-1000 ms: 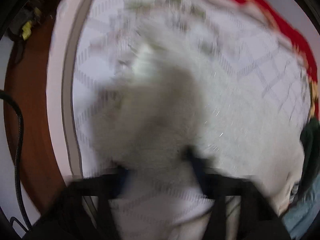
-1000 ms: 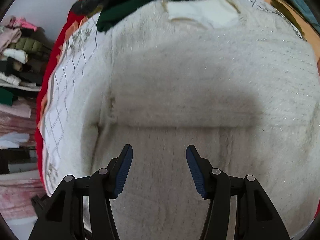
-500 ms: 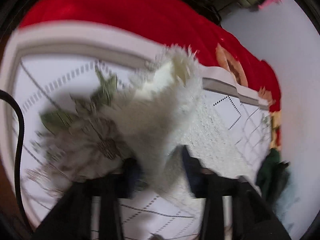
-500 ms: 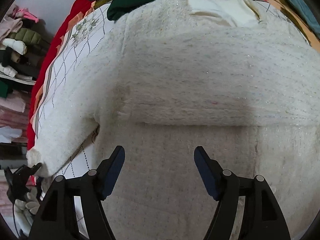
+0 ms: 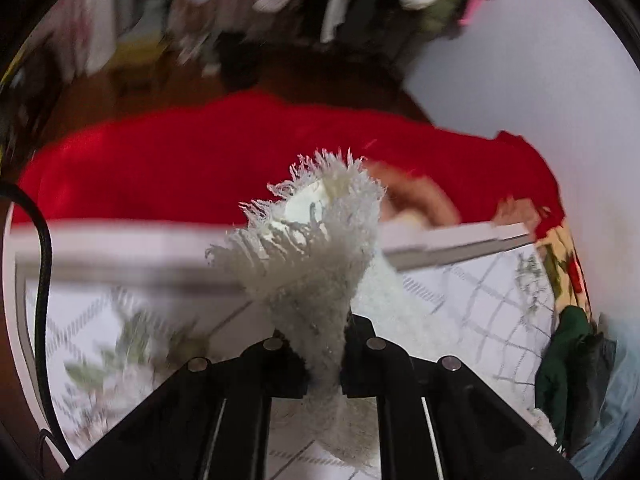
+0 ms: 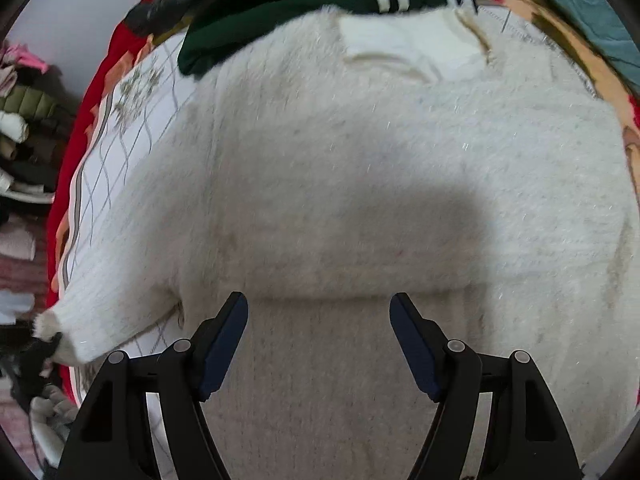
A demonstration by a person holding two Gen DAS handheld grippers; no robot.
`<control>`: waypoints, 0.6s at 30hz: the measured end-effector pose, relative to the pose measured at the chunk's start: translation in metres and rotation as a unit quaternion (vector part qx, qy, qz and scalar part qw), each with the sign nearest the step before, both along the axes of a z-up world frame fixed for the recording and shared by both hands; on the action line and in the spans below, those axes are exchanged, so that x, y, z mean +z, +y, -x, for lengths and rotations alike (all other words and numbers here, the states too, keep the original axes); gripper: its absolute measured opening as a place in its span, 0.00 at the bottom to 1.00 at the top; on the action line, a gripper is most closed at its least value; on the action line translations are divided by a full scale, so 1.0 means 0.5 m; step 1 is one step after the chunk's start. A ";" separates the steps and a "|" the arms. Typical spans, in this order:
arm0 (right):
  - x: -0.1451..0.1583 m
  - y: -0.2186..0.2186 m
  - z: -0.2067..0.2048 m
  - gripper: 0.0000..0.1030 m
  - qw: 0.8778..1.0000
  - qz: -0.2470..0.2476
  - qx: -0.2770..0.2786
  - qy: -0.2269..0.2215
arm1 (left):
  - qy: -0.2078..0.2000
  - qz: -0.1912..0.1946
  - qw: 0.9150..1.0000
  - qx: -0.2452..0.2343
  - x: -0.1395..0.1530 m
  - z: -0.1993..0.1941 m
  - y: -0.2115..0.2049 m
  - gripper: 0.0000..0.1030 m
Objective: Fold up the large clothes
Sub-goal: 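Lift that sleeve and fold it across the cardigan body with the left tool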
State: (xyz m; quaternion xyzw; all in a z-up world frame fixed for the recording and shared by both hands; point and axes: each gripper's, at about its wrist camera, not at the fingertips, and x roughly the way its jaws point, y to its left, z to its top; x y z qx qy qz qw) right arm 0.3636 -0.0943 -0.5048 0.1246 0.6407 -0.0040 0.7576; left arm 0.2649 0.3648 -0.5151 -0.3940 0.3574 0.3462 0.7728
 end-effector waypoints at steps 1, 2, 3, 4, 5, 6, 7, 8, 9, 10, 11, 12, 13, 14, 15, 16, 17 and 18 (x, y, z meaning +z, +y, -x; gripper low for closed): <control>0.000 0.002 -0.012 0.66 1.000 0.008 -0.001 -0.003 | -0.005 -0.008 1.000 -0.008 0.016 -0.004 0.001 0.07; -0.006 0.007 -0.027 0.55 1.000 0.013 -0.003 -0.001 | -0.011 -0.022 0.999 -0.023 0.041 -0.022 -0.003 0.07; -0.016 0.011 -0.042 0.47 1.000 0.010 -0.005 0.002 | -0.014 -0.031 0.999 -0.033 0.059 -0.024 -0.007 0.07; -0.032 0.018 -0.056 0.46 1.000 0.011 -0.004 0.008 | -0.016 -0.045 0.998 -0.046 0.080 -0.039 -0.015 0.07; -0.054 0.027 -0.072 0.44 1.000 0.014 0.001 0.018 | -0.017 -0.059 0.996 -0.059 0.100 -0.054 -0.026 0.07; -0.085 0.039 -0.090 0.42 0.999 0.022 0.011 0.034 | -0.013 -0.077 0.994 -0.073 0.120 -0.068 -0.041 0.07; -0.116 0.051 -0.106 0.42 0.998 0.036 0.024 0.051 | -0.011 -0.090 0.992 -0.085 0.134 -0.068 -0.056 0.07; -0.121 0.055 -0.117 0.42 0.998 0.043 0.029 0.047 | -0.010 -0.106 0.989 -0.100 0.153 -0.078 -0.075 0.07; -0.115 0.055 -0.124 0.42 0.998 0.043 0.030 0.042 | -0.009 -0.124 0.985 -0.119 0.172 -0.088 -0.100 0.07; -0.101 0.050 -0.130 0.42 0.998 0.034 0.031 0.037 | -0.008 -0.137 0.982 -0.132 0.188 -0.085 -0.119 0.07; -0.082 0.037 -0.131 0.42 0.999 0.021 0.030 0.029 | -0.008 -0.153 0.976 -0.152 0.208 -0.092 -0.151 0.07; -0.065 0.022 -0.128 0.42 0.999 0.017 0.026 0.022 | -0.009 -0.161 0.973 -0.164 0.218 -0.104 -0.173 0.07; -0.049 0.005 -0.124 0.42 1.000 0.017 0.021 0.016 | -0.012 -0.173 0.967 -0.188 0.238 -0.114 -0.214 0.06; -0.032 -0.016 -0.119 0.44 1.000 0.019 0.017 0.010 | -0.012 -0.181 0.962 -0.206 0.252 -0.121 -0.248 0.06; -0.014 -0.046 -0.112 0.47 1.000 0.019 0.010 0.004 | -0.016 -0.184 0.956 -0.229 0.266 -0.130 -0.292 0.06; 0.003 -0.077 -0.103 0.48 1.000 0.016 0.002 -0.001 | -0.020 -0.184 0.950 -0.251 0.277 -0.137 -0.337 0.06; 0.018 -0.112 -0.095 0.49 1.000 0.015 -0.007 -0.005 | -0.023 -0.185 0.944 -0.271 0.284 -0.146 -0.382 0.06; 0.032 -0.155 -0.083 0.49 1.000 0.016 -0.019 -0.006 | -0.030 -0.181 0.935 -0.302 0.292 -0.157 -0.448 0.06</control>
